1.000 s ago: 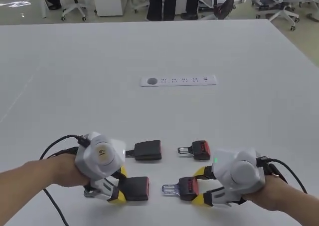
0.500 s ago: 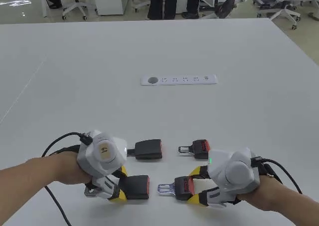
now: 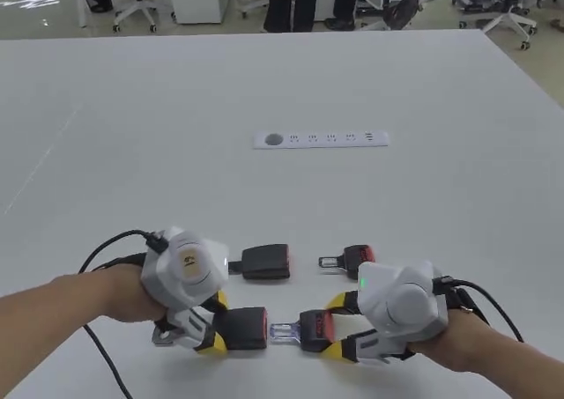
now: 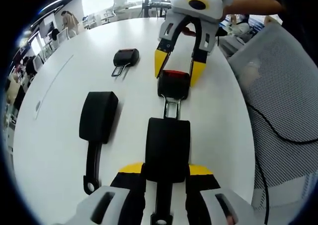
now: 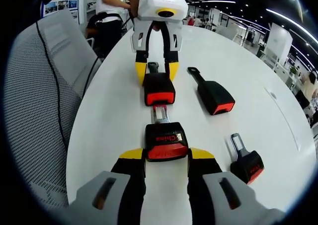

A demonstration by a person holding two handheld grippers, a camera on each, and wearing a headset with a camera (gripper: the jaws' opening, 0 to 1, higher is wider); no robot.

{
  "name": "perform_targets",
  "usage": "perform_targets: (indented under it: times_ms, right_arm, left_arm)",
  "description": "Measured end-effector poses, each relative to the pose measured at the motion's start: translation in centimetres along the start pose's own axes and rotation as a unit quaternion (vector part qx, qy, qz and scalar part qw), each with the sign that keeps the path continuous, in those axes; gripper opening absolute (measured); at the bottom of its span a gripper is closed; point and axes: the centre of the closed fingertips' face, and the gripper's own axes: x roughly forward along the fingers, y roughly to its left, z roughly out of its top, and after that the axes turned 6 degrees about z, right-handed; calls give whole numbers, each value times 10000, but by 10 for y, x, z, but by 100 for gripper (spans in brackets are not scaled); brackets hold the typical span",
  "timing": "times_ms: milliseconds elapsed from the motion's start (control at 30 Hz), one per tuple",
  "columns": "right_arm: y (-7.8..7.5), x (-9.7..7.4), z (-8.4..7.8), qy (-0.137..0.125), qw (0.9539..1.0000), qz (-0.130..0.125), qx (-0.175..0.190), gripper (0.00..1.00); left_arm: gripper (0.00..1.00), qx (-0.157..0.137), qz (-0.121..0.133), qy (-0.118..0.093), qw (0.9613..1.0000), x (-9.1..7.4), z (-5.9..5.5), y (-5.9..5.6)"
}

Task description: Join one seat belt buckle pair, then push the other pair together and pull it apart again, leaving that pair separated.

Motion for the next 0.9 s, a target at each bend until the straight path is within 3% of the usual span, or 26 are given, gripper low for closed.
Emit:
perform_targets:
  times_ms: [900]
  right_arm:
    - [-1,12,12,-47,9999,-30,-101,30]
  left_arm:
    - [30,58,7,12,10000,2,-3,2]
